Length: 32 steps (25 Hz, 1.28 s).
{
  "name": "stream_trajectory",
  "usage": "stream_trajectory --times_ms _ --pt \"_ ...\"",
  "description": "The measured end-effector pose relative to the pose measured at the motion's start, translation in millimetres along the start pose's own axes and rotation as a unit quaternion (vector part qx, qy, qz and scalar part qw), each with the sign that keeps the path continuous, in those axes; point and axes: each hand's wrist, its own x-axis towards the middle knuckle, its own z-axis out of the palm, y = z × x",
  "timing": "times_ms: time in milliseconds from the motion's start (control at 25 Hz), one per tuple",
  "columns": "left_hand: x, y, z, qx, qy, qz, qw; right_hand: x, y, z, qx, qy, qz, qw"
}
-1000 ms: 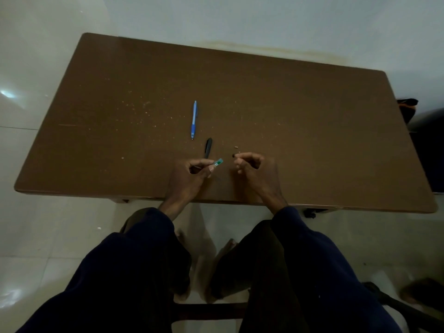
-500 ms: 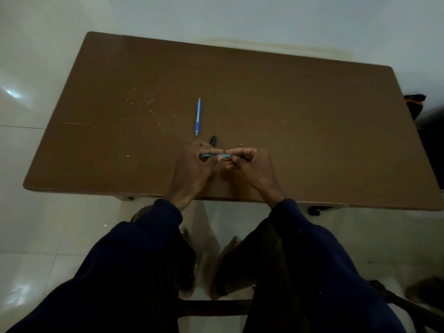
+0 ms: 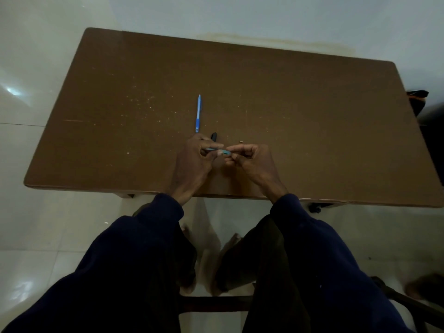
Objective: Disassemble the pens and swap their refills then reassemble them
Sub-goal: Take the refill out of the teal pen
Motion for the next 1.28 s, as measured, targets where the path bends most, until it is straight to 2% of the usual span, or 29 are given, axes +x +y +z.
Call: stream_trajectory --times_ms 400,760,1280 --pt "3.1 3.0 -1.8 0.003 -0.005 0.042 0.999 0.7 1.0 4.1 0.006 -0.013 0.003 1.0" --pt "0.4 3.5 -3.8 -0.026 0.02 -0.01 0.999 -4.9 -5.8 2.8 0.021 -0.006 0.017 1.0" --pt "1.6 4.9 -5.0 -0.04 0.016 -0.016 0.999 -6.4 -12.8 4.2 0.061 -0.005 0.021 0.998"
